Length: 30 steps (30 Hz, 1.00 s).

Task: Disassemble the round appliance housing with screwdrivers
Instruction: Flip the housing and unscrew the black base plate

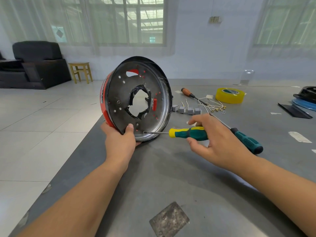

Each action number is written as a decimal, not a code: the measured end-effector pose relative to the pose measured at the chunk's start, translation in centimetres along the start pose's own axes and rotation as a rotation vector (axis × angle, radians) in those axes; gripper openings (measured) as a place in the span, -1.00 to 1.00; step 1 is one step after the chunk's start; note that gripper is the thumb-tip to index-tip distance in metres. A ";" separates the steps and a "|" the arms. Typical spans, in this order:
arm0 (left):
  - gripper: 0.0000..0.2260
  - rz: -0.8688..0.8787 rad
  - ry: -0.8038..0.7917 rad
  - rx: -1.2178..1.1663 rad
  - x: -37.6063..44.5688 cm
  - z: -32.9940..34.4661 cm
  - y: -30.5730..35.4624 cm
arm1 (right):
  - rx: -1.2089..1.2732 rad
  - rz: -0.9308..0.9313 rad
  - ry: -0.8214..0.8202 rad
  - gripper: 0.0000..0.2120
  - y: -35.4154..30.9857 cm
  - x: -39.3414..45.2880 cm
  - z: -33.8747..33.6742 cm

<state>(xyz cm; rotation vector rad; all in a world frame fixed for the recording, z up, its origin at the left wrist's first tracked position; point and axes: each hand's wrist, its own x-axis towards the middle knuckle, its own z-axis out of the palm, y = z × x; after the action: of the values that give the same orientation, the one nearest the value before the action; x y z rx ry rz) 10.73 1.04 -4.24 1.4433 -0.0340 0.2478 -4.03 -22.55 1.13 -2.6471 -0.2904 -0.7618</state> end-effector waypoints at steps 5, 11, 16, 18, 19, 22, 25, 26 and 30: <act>-0.57 -0.011 -0.007 0.006 0.0 0.0 0.1 | -0.011 0.193 0.114 -0.63 -0.4 0.5 0.7; -0.62 -0.019 -0.004 -0.022 0.0 0.0 0.2 | 0.184 0.039 0.057 -0.77 -0.2 0.1 0.1; -0.61 0.001 0.006 -0.025 -0.1 0.1 0.2 | 0.354 0.351 0.111 -0.65 -0.9 0.8 1.0; -0.65 -0.001 0.017 -0.053 0.1 0.1 0.0 | 0.263 0.312 0.137 -0.74 -0.6 1.0 0.9; -0.66 0.001 0.021 -0.058 0.1 0.1 -0.1 | 0.234 0.246 0.136 -0.83 -0.5 0.9 0.7; -0.65 0.007 0.031 -0.063 0.1 0.1 -0.2 | 0.020 -0.006 0.035 -0.68 0.1 0.2 0.3; -0.65 0.014 0.028 -0.055 0.0 0.2 -0.1 | -0.023 0.039 0.059 -0.71 0.2 0.5 0.0; -0.64 0.013 0.028 -0.057 0.0 0.2 0.0 | -0.028 0.071 0.076 -0.67 0.1 0.7 -0.1; -0.64 0.010 0.029 -0.057 0.0 0.2 0.0 | 0.153 0.061 0.086 -0.76 -0.4 0.5 0.2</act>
<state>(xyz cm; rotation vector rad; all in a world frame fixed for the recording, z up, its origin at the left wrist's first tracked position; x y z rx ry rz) 10.77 0.84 -4.18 1.3831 -0.0240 0.2737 -3.62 -22.07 1.39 -2.4611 -0.2334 -0.7975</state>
